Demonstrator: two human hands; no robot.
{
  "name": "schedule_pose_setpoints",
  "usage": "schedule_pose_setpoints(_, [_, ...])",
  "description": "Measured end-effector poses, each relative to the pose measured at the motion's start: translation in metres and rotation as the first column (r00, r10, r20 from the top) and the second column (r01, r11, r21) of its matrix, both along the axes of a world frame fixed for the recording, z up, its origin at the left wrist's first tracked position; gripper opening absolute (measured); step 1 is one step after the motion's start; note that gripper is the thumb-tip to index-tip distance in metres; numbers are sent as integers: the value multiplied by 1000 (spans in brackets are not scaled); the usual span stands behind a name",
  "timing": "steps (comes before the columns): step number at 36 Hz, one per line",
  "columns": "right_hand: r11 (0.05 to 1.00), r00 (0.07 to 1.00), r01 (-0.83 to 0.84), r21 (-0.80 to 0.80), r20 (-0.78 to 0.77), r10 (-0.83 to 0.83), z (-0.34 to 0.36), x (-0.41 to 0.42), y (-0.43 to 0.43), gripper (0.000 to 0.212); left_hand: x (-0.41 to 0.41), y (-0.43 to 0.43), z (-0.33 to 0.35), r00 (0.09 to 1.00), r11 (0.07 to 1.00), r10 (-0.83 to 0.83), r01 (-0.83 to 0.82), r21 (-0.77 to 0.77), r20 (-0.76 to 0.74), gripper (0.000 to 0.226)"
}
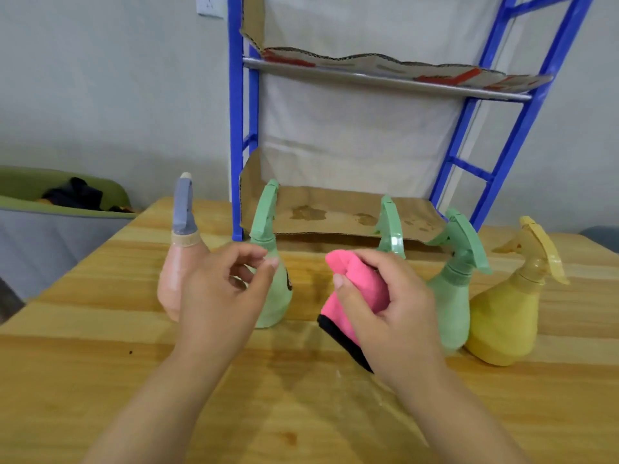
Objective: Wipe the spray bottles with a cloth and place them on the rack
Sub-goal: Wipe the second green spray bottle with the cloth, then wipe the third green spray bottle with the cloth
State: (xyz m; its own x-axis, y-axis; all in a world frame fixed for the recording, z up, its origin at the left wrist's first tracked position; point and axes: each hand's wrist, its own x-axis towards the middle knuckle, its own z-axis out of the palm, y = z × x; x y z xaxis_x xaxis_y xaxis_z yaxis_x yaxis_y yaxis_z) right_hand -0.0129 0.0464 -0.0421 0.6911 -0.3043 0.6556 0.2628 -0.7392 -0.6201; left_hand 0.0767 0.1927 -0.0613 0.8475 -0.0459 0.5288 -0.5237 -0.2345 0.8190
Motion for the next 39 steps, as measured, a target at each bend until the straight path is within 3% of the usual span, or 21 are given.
schedule_pose_setpoints(7, [1000,997,-17,10,-71,18,1,33,8,30,20,0,2,987,969,134,-149,198,86,40])
schedule_pose_setpoints(14, [983,987,-52,177,-138,77,-9,45,6,20,37,-2,-3,995,994,-78,82,71,-58,29])
schedule_pose_setpoints(18, [983,981,-94,157,-154,118,-12,45,6,14,39,-1,-4,984,987,-163,163,-5,-76,22])
schedule_pose_setpoints(22, [984,984,-104,147,-128,123,-9,40,7,10,32,0,-5,979,979,-201,201,15,-24,28])
schedule_pose_setpoints(27, [958,979,-134,253,-113,167,-6,30,5,15,19,3,-7,972,972,-226,220,82,71,32])
schedule_pose_setpoints(33, [869,965,-210,447,-50,259,-5,16,-2,36,9,7,-7,928,952,-272,221,211,256,32])
schedule_pose_setpoints(39, [905,962,-263,335,26,270,-2,11,0,30,4,10,-9,890,933,-328,254,253,316,34])
